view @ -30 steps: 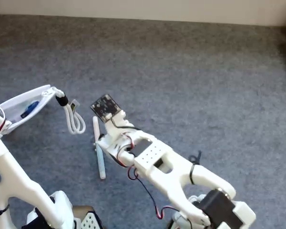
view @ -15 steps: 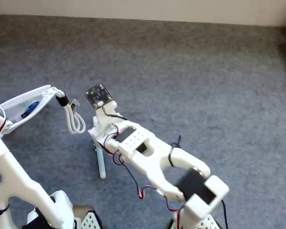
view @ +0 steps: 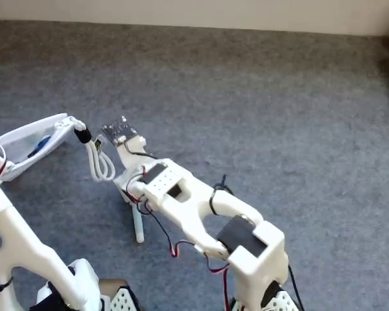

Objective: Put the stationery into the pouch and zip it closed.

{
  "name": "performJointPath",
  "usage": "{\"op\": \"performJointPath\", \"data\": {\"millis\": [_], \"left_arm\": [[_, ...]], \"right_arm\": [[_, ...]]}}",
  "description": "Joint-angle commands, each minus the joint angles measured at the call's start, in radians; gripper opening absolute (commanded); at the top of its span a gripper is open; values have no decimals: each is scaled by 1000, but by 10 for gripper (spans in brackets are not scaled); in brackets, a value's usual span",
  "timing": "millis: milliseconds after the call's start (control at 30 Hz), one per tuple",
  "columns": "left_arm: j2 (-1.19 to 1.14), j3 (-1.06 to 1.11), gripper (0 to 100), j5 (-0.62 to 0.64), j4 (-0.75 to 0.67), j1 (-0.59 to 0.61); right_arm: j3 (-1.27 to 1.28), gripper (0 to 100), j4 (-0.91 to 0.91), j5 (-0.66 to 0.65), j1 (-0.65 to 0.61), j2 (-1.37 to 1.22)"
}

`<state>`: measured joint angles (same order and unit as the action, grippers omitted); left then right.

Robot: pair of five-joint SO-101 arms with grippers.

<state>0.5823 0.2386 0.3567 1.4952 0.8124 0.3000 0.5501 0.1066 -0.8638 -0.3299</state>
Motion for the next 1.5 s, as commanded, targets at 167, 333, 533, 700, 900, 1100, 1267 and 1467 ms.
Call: {"op": "performJointPath", "data": {"millis": [167,333,533,700,900,1100,1267,1467], "left_arm": [[31,-7,8,12,-32,13],[31,-7,8,12,-32,12],[31,-7,8,12,-32,12],[31,-7,8,9,-32,10],[31,-5,8,9,-32,8],[31,-5,7,9,-32,-77],[31,-7,8,8,-32,-171],[31,-15,8,8,-32,-294]], "right_arm": [[-259,37,272,6,-12,-110],[-298,7,315,6,-10,-127],[-298,7,318,6,8,-124],[-305,5,423,6,42,-122],[-298,5,479,5,65,-67],[-295,5,475,5,162,68],[-295,5,403,9,249,82],[-248,5,272,11,314,87]]}}
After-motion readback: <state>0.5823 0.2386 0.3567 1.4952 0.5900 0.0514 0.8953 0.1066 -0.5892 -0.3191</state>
